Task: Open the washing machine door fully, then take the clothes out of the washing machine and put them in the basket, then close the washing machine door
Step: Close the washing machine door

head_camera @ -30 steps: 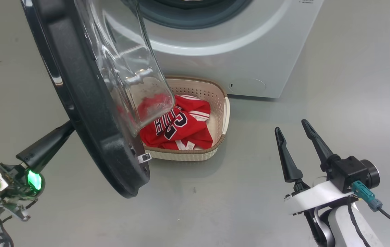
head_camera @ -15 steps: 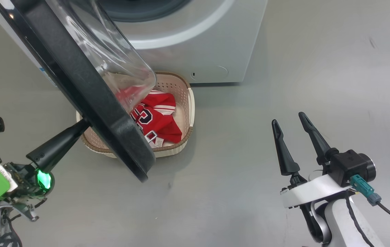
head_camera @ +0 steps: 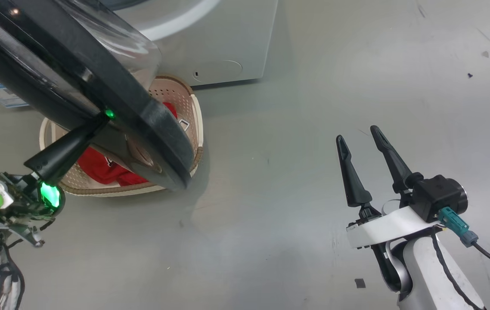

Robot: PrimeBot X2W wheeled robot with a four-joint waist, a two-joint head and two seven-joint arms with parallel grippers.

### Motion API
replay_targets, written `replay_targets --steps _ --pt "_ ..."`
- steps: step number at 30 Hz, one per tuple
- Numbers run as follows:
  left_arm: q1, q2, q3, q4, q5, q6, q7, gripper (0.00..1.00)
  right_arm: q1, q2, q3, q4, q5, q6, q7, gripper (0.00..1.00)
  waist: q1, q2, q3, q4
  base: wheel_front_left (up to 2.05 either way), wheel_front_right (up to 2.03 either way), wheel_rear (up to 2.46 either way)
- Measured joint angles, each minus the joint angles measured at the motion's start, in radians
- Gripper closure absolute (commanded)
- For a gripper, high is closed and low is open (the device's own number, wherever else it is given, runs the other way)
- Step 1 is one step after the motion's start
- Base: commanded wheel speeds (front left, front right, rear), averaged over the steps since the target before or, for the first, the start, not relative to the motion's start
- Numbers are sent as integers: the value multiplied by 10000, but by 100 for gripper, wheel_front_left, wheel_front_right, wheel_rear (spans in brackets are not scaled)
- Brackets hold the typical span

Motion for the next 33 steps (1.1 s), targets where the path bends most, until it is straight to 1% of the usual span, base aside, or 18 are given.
replay_targets --steps 7,10,11,14,16,18,20,21,23,27,33 --pt "-765 -44 -13 380 6 255 -130 100 -208 13 48 -117 117 -42 -44 0 0 0 349 -561 0 0 0" --pt "-1132 -69 -44 585 33 395 -267 100 -248 17 111 -203 408 -59 -44 0 0 0 488 -767 0 0 0" --pt "-1259 -88 -59 681 36 416 -305 100 -266 19 127 -236 456 -117 -44 0 0 0 536 -828 0 0 0" --pt "-1687 -251 -113 978 111 533 -483 100 -314 21 136 -299 529 -146 -44 0 0 0 672 -976 0 0 0" --pt "-1981 -341 -219 1198 190 539 -587 100 -361 27 136 -316 533 -219 -44 0 0 0 746 -1056 0 0 0" --pt "-2114 -385 -284 1310 211 545 -639 100 -376 29 136 -324 552 -221 -44 0 0 0 775 -1086 0 0 0" --pt "-2371 -552 -337 1509 268 545 -796 100 -382 31 140 -326 616 -230 -44 0 0 0 818 -1132 0 0 0" --pt "-2614 -744 -337 1707 276 545 -953 100 -389 31 157 -332 617 -234 -44 0 0 0 845 -1161 0 0 0" --pt "-2741 -825 -347 1808 288 545 -1047 100 -395 33 176 -334 619 -274 -44 0 0 0 857 -1175 0 0 0" --pt "-3253 -995 -408 2238 759 529 -1377 100 -451 40 222 -370 704 -309 -44 0 0 0 903 -1225 0 0 0" --pt "-3950 -1319 -393 3005 1081 412 -2057 100 -596 50 291 -418 708 -397 -44 0 0 0 966 -1298 0 0 0"
